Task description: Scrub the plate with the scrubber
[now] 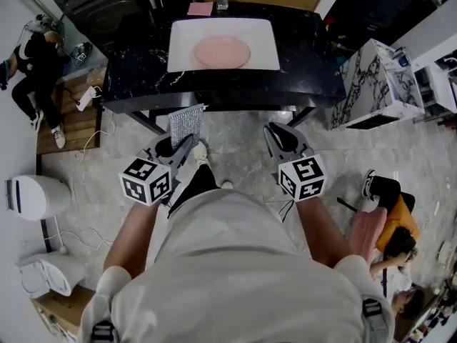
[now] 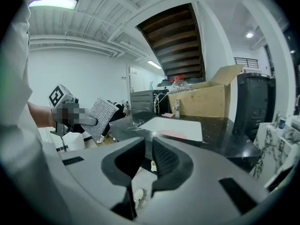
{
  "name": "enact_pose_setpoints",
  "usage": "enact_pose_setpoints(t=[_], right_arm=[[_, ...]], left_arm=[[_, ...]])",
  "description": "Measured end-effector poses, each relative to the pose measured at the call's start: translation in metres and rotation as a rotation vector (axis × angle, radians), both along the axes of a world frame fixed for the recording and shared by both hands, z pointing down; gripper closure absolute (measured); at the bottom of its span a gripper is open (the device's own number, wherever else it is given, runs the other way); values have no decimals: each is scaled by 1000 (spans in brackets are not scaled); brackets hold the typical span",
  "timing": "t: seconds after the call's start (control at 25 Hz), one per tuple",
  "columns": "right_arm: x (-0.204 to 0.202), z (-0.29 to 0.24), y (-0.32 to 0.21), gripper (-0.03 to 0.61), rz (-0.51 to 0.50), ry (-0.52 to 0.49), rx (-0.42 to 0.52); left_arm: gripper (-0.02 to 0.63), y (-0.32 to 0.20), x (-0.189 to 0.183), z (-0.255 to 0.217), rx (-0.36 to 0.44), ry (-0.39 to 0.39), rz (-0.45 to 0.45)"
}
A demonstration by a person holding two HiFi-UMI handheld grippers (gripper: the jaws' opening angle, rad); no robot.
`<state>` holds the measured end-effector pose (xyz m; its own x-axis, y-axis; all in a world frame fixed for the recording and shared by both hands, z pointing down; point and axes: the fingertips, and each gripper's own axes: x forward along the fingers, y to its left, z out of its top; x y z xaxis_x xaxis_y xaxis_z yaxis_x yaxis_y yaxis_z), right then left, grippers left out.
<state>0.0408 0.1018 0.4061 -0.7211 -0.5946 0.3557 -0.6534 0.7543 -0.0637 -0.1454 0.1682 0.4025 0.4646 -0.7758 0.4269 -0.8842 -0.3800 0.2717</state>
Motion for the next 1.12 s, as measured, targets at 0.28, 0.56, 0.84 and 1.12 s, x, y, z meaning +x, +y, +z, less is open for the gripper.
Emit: enact_pose_setpoints(t=[0.28, 0.56, 0.84, 1.12], right_arm=[[2, 0, 0, 574, 18, 0, 5], [-3, 2, 3, 574, 9, 21, 21], [-8, 3, 4, 575, 5, 25, 23], [-6, 0, 4, 574, 11, 26, 31]], left_arm=[[543, 3, 3, 0, 5, 1, 11], [542, 10, -2, 4, -4, 6, -7], [543, 12, -4, 4, -4, 11, -8], [543, 13, -3, 2, 1, 13, 0]])
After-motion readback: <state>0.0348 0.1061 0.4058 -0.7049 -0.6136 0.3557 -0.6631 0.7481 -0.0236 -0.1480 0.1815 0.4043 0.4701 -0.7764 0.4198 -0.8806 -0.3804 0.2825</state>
